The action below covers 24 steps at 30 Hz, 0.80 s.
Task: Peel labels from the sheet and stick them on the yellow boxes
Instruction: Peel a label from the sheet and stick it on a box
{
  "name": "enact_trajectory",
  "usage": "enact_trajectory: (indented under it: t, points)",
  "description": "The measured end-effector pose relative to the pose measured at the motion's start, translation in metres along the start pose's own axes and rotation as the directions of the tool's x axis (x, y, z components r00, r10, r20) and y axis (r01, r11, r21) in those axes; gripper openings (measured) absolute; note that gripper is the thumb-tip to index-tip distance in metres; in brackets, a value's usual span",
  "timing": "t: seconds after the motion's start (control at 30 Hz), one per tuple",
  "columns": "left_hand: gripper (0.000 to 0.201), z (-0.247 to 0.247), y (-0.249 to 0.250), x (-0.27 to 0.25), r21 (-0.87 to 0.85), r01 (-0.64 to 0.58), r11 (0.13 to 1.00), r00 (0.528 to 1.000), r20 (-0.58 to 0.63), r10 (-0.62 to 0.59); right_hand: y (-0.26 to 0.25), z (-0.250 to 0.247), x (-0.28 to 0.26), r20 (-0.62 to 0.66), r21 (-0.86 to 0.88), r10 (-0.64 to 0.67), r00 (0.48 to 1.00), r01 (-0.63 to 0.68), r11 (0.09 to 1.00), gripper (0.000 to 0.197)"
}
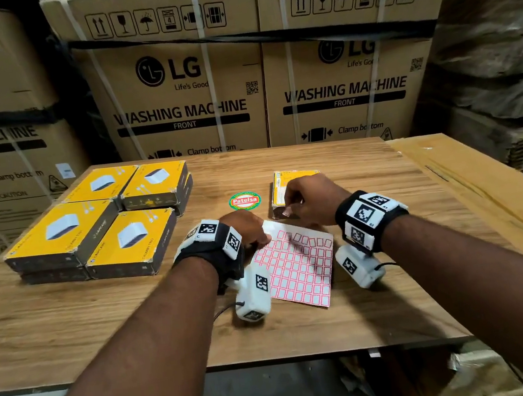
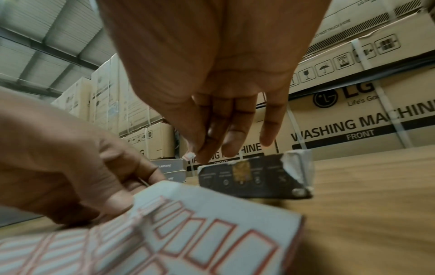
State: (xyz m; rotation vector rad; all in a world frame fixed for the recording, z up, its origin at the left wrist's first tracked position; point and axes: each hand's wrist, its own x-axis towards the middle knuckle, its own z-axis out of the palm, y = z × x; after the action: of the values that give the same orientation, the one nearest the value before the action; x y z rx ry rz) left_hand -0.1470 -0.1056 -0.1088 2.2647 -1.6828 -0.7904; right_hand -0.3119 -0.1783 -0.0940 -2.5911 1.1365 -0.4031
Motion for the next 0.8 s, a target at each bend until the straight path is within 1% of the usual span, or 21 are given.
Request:
enact_trajectory:
  t: [0.03,0.1,0.17,0.2,0.23,0.27,0.3,0.33,0.37,0.43,0.5,0.57,0.6,0.73,0.8]
  points:
    - [0.045,0.000,0.001,0.001,0.044,0.001,0.999,1.000,-0.011,-0.001,0.006,-0.003,-0.001,-0.004,-0.004,0.013,1.000,-0.013,1.000,0.008]
    - [0.057,-0.002,0.004,0.001,0.060,0.008,0.998,0.999,-0.040,-0.005,0.015,-0.010,-0.002,-0.007,-0.017,0.030,1.000,-0.030,0.999,0.008]
    - [0.069,-0.005,0.011,0.003,0.085,0.005,0.996,0.995,-0.102,0.004,0.022,-0.017,-0.002,-0.007,-0.040,0.035,0.999,-0.036,0.999,0.010]
    - [0.071,-0.008,0.018,0.004,0.098,-0.012,0.995,0.990,-0.141,0.026,0.024,-0.019,-0.001,-0.007,-0.052,0.038,0.999,-0.039,0.998,0.012]
    - [0.070,-0.011,0.025,0.007,0.120,-0.049,0.992,0.981,-0.182,0.071,0.026,-0.021,0.000,0.001,-0.055,0.044,0.999,-0.044,0.998,0.015]
    - [0.068,-0.015,0.034,0.009,0.159,-0.108,0.981,0.966,-0.216,0.141,0.026,-0.022,0.002,0.012,-0.061,0.050,0.999,-0.049,0.997,0.017]
    - [0.066,-0.017,0.042,0.013,0.228,-0.162,0.960,0.952,-0.222,0.213,0.027,-0.023,0.004,0.022,-0.080,0.052,0.998,-0.050,0.996,0.018]
    - [0.063,-0.020,0.048,0.016,0.308,-0.204,0.929,0.940,-0.205,0.274,0.026,-0.024,0.006,0.034,-0.111,0.050,0.998,-0.046,0.993,0.016]
    - [0.060,-0.020,0.052,0.020,0.379,-0.227,0.897,0.936,-0.169,0.308,0.027,-0.025,0.008,0.044,-0.140,0.041,0.998,-0.035,0.990,0.016]
    - [0.050,-0.020,0.055,0.026,0.470,-0.243,0.849,0.943,-0.090,0.319,0.026,-0.026,0.011,0.062,-0.172,0.024,0.998,-0.013,0.985,0.019]
    - [0.035,-0.018,0.055,0.029,0.506,-0.258,0.823,0.945,-0.045,0.323,0.025,-0.027,0.014,0.070,-0.179,0.017,0.997,-0.004,0.984,0.015]
    - [0.024,-0.016,0.054,0.032,0.517,-0.268,0.813,0.940,-0.045,0.339,0.024,-0.028,0.017,0.105,-0.188,0.026,0.994,-0.006,0.982,0.011]
    - [0.023,-0.016,0.054,0.033,0.517,-0.265,0.814,0.940,-0.048,0.337,0.023,-0.028,0.019,0.128,-0.203,0.035,0.991,-0.008,0.979,0.012]
    - [0.037,-0.018,0.061,0.034,0.494,-0.252,0.832,0.947,-0.051,0.317,0.017,-0.030,0.024,0.179,-0.248,0.082,0.980,-0.036,0.968,0.023]
    - [0.038,-0.020,0.062,0.035,0.484,-0.265,0.834,0.944,-0.047,0.327,0.011,-0.030,0.026,0.201,-0.274,0.090,0.976,-0.033,0.961,0.025]
